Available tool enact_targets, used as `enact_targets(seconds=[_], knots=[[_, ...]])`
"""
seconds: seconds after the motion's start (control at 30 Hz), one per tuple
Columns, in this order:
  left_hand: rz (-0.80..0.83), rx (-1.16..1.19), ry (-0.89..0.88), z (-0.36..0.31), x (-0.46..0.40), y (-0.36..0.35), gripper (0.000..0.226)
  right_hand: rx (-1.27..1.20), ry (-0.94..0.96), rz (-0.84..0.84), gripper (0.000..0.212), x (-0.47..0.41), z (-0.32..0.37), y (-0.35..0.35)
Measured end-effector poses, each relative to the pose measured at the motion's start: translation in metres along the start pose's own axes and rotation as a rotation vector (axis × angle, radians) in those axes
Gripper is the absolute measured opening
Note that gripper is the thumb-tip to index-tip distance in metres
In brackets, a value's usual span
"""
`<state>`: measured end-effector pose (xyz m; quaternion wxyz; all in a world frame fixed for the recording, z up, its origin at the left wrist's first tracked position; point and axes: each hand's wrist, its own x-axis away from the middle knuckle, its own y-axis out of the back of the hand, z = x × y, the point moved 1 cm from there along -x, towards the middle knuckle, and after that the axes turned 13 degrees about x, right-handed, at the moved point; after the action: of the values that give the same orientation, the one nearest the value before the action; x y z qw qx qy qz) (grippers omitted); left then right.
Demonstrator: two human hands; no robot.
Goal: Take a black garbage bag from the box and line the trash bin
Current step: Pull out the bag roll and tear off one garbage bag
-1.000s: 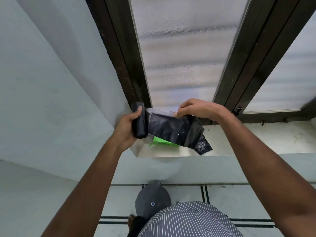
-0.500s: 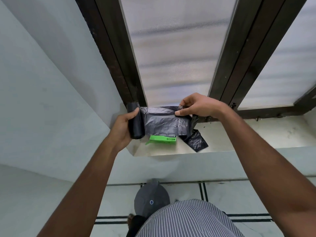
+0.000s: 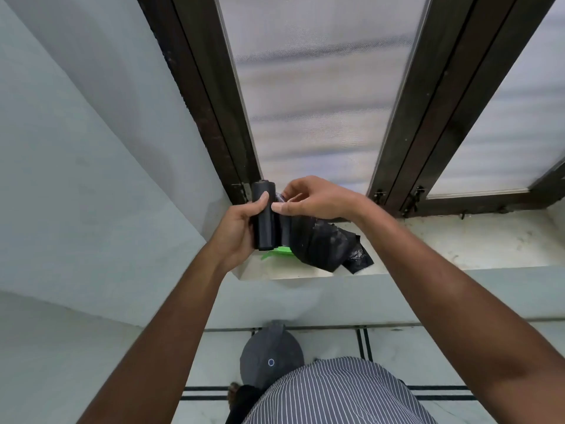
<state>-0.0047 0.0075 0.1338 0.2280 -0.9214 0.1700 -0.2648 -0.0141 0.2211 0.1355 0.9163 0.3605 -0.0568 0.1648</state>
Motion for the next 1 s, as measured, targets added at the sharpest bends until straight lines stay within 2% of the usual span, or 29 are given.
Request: enact_targets(seconds=[0.07,0.2,0.27,0.4,0.6,0.73,0.83,0.93,1.0], knots=[[-0.006,-0.008,0.006,-0.002,0.0,0.003,0.048,-0.049,0.007,0.015,0.062,-0.003,-0.006,0.0],[-0.001,-0.033,0.017,-0.006,0.002,0.006,0.052,-0.154,-0.011,-0.003,0.044,-0.006,-0.014,0.003],[0.009,-0.025,0.016,-0.006,0.004,0.007,0.05,-0.145,-0.034,-0.034,0.043,-0.004,-0.013,0.007],[0.001,0.061,0.007,-0.007,0.002,0.005,0.051,-0.066,-0.084,-0.133,0.062,0.003,-0.007,0.014],[-0.068,0.248,-0.009,-0.009,-0.005,0.007,0.049,0.12,-0.174,-0.237,0.071,0.006,-0.016,0.02],[-0.062,0.168,0.003,-0.005,-0.007,0.009,0.047,0.223,-0.172,-0.222,0.07,0.009,-0.015,0.023],[-0.053,0.119,0.005,-0.002,-0.009,0.011,0.05,0.157,-0.135,-0.162,0.056,0.011,-0.006,0.021],[-0.052,0.07,-0.008,-0.002,-0.008,0.009,0.049,0.105,-0.116,-0.094,0.062,0.012,0.004,0.019],[-0.041,0.038,-0.009,-0.003,-0.005,0.007,0.049,0.133,-0.087,-0.07,0.055,0.01,0.005,0.019]])
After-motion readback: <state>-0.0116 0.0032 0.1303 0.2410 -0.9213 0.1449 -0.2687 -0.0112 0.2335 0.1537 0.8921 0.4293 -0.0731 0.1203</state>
